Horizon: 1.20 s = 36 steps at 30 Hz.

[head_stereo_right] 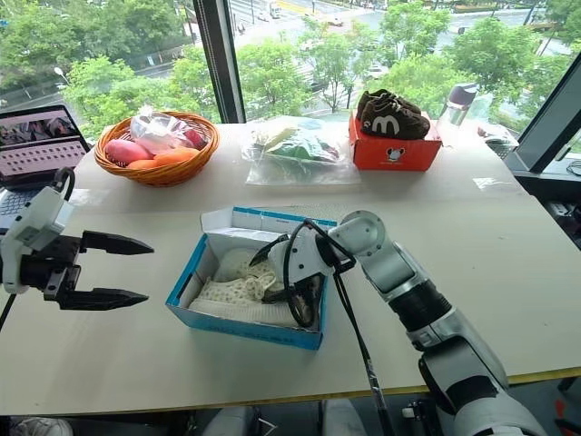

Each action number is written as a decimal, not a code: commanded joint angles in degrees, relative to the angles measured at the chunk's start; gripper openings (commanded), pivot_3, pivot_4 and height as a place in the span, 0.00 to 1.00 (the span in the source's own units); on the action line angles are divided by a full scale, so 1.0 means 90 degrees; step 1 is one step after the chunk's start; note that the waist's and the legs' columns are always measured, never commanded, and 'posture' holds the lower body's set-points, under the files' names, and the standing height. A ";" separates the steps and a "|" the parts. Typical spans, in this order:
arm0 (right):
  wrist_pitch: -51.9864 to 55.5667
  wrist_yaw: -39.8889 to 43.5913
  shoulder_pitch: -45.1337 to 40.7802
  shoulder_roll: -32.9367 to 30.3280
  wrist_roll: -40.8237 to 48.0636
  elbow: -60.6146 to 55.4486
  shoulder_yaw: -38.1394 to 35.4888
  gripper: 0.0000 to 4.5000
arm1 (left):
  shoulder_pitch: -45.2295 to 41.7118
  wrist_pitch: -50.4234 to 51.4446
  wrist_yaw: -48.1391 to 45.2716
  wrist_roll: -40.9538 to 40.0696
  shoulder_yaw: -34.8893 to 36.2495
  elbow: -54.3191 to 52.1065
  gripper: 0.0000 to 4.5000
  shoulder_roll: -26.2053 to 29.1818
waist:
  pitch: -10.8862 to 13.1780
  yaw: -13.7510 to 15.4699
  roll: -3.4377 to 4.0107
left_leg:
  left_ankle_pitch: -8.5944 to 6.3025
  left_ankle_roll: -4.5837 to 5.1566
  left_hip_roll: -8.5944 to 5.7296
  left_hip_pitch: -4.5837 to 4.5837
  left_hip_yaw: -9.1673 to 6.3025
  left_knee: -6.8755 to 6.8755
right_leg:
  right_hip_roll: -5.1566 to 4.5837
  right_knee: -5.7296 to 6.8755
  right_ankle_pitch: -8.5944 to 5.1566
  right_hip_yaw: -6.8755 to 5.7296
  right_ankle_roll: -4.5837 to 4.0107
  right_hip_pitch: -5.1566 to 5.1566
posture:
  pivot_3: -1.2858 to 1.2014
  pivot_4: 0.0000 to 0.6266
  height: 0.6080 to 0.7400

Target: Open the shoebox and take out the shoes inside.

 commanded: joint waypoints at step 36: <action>0.0830 -0.0908 -0.0204 0.0113 0.0532 -0.0318 -0.0775 0.01 | -0.0644 -0.0218 0.0099 0.0207 -0.0543 0.0178 1.00 0.0079 | 0.0013 -0.0024 -0.0001 | 0.0002 -0.0005 0.0045 0.0015 0.0001 -0.0002 | 0.0051 0.0050 -0.0023 0.0005 -0.0045 -0.0016 | 0.52 0.24 1.00</action>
